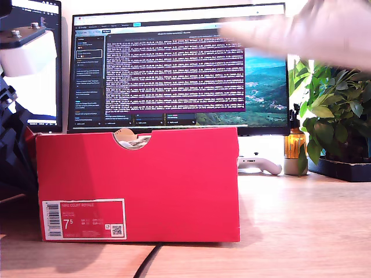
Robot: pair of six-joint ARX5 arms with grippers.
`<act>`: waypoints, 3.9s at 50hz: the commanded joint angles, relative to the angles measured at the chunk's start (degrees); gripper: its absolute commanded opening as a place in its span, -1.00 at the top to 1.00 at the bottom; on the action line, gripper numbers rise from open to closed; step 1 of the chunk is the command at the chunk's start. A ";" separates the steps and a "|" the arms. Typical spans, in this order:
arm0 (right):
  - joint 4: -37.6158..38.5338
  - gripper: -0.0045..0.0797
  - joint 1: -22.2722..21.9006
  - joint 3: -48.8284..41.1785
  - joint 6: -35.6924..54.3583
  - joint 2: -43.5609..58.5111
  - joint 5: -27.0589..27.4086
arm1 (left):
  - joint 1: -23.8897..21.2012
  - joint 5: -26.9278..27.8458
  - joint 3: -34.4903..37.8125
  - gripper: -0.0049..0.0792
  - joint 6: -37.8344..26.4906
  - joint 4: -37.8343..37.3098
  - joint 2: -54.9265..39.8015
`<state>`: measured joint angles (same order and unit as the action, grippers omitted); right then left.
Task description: Pack the white shoes by picking the first shoe and placing it inside the red shoebox, left side, then picking and rotating the second shoe and placing it in the shoebox
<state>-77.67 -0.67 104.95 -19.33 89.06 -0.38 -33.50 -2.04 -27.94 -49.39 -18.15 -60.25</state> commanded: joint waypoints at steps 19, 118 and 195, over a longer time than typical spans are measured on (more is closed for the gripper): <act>18.25 0.92 6.78 5.79 31.61 -0.72 -12.55 | 0.00 0.17 -0.15 0.93 0.52 0.13 -0.15; 33.90 0.92 27.67 5.77 44.92 28.65 -0.61 | 0.00 0.28 -0.15 0.93 0.52 0.15 -0.15; 21.92 0.03 32.09 13.70 46.60 35.06 12.50 | 0.00 0.35 -0.15 0.93 0.52 0.13 -0.15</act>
<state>-54.04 30.79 116.86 28.29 124.27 11.64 -33.50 -1.96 -27.94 -49.39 -18.17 -60.23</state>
